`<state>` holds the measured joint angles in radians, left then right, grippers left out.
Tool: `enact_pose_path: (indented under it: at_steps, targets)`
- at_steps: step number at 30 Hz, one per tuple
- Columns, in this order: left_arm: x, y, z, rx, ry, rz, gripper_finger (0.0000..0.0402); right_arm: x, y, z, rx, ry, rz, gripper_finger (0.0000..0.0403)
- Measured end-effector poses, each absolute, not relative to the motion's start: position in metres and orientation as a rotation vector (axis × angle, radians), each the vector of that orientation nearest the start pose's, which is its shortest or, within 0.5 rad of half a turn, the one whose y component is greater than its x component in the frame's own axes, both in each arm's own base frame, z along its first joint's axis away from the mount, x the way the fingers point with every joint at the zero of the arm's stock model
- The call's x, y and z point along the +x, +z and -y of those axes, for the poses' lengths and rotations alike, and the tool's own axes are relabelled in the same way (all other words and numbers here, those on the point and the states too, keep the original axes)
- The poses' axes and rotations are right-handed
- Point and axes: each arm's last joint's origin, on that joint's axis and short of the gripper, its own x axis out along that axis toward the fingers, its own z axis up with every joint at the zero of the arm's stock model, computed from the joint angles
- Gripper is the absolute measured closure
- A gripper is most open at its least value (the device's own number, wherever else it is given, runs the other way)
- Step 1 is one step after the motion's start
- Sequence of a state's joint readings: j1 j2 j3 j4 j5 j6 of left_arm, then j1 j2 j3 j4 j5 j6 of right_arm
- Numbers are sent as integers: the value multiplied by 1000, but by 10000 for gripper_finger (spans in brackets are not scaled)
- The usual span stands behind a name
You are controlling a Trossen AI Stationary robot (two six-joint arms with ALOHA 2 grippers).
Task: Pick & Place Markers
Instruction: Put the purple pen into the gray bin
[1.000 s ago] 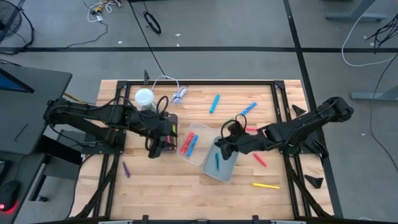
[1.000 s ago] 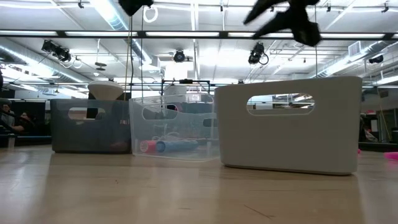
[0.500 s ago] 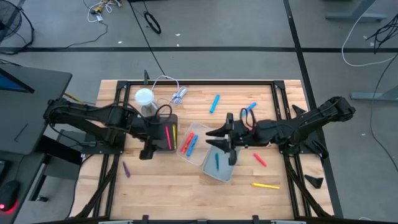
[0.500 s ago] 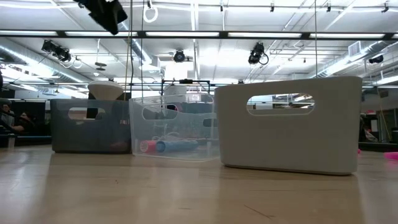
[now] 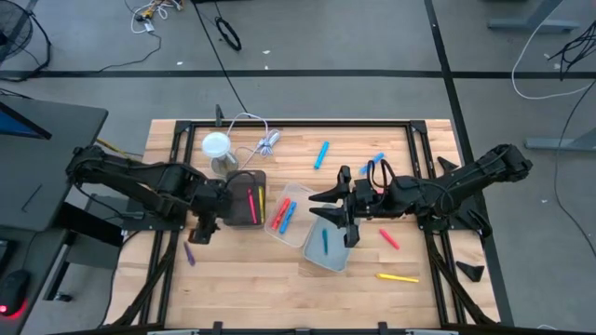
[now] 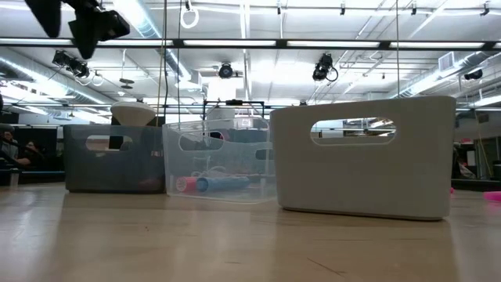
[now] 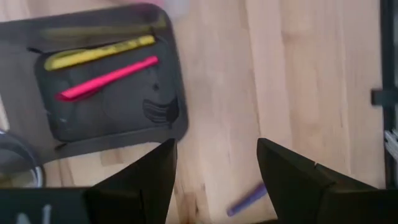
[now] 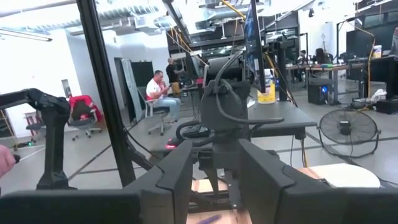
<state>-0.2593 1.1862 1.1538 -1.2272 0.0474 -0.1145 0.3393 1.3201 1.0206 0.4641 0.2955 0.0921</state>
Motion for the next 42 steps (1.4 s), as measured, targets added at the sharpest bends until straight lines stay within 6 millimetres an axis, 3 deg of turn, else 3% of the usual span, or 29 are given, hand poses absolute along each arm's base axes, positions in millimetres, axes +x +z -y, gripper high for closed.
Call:
enact_pose_path:
  at_steps: [11,21,34,42]
  targets:
    - [183,293,78,352,-474,-1429,172,286,358,-92,138,50,138,277]
    - [194,263,114,601,-668,-1535,172,287,358,-92,137,49,131,277]
    - [179,210,159,757,-703,-1694,173,287,352,-92,143,48,76,277]
    - [170,185,172,749,-652,-1710,173,287,350,-93,141,47,52,277]
